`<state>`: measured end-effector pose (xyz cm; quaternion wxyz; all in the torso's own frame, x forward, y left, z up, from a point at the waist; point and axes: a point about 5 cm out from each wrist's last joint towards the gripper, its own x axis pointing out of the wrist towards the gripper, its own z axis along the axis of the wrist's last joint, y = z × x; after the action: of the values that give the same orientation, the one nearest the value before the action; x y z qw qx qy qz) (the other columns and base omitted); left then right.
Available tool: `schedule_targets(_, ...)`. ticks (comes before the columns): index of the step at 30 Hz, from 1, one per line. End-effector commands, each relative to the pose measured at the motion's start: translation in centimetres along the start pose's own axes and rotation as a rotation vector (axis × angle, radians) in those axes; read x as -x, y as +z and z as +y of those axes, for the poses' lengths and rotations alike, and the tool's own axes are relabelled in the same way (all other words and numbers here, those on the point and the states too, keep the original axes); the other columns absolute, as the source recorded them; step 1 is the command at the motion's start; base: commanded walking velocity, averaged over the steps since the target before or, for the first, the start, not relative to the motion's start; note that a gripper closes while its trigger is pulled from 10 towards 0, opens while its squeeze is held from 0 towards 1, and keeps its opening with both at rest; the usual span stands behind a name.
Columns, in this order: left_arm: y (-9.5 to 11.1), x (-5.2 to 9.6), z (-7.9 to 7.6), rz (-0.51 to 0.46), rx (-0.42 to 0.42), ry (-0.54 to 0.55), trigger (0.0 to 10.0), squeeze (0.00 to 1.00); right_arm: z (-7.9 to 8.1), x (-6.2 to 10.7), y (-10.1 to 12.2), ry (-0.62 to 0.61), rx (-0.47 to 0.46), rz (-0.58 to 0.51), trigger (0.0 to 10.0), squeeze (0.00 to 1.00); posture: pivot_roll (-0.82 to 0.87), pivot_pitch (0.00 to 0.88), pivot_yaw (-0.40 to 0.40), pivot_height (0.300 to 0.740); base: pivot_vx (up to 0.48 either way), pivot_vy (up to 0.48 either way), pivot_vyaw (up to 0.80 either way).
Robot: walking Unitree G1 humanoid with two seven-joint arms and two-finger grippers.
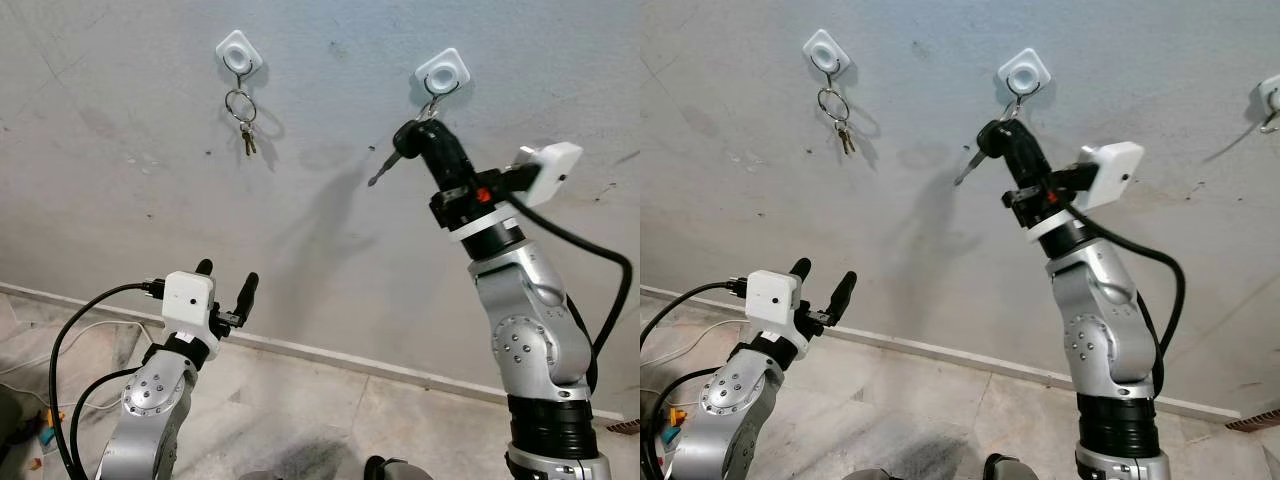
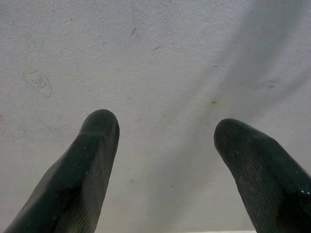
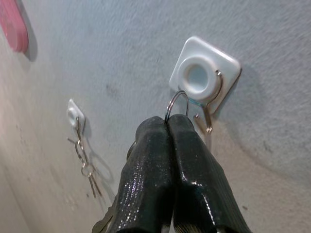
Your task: Hang keys on a hook
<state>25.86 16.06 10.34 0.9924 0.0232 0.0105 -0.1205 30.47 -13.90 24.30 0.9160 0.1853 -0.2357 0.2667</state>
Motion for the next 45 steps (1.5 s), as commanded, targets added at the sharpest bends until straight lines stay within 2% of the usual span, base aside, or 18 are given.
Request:
schedule_targets(1, -0.1, 0.2, 0.1, 0.009, -0.002, 0.001, 10.0, 0.0, 0.2, -0.3, 0.3, 0.012, -0.021, -0.016, 10.0, 0.0, 0.05, 0.162, 0.088, 0.74, 0.0, 0.0, 0.0)
schedule_targets(9, -0.2, 0.3, 0.0, 0.011, 0.004, 0.007, 10.0, 0.0, -0.1, -0.5, 0.0, -0.015, -0.055, -0.015, 10.0, 0.0, 0.05, 0.161, 0.079, 0.74, 0.0, 0.0, 0.0)
schedule_targets(19, -0.2, 0.3, -0.1, 0.011, 0.011, 0.007, 10.0, 0.0, -0.3, 0.1, -1.6, -0.073, -0.143, 0.014, 10.0, 0.0, 0.05, 0.162, 0.079, 0.74, 0.0, 0.0, 0.0)
schedule_targets(34, -0.1, 0.2, -0.2, 0.01, 0.011, 0.001, 10.0, 0.0, -0.3, 0.8, -2.9, -0.098, -0.164, 0.053, 10.0, 0.0, 0.05, 0.158, 0.081, 0.74, 0.0, 0.0, 0.0)
schedule_targets(35, -0.1, 0.2, -0.2, 0.009, 0.011, 0.001, 10.0, 0.0, -0.2, 0.8, -3.0, -0.101, -0.163, 0.057, 10.0, 0.0, 0.05, 0.158, 0.081, 0.74, 0.0, 0.0, 0.0)
schedule_targets(37, -0.1, 0.1, -0.2, 0.006, 0.011, 0.001, 10.0, 0.0, -0.3, 1.0, -3.6, -0.149, -0.063, 0.093, 10.0, 0.0, 0.05, 0.157, 0.081, 0.74, 0.0, 0.0, 0.0)
schedule_targets(44, 0.3, -0.1, -0.4, -0.012, 0.026, -0.014, 10.0, 0.0, -0.5, 1.1, -4.6, -0.194, 0.024, 0.135, 10.0, 0.0, 0.05, 0.153, 0.082, 0.74, 0.0, 0.0, 0.0)
schedule_targets(45, 0.3, -0.1, -0.5, -0.013, 0.028, -0.017, 10.0, 0.0, -0.6, 1.1, -4.6, -0.195, 0.041, 0.134, 10.0, 1.0, 0.05, 0.154, 0.083, 0.74, 0.0, 0.0, 0.0)
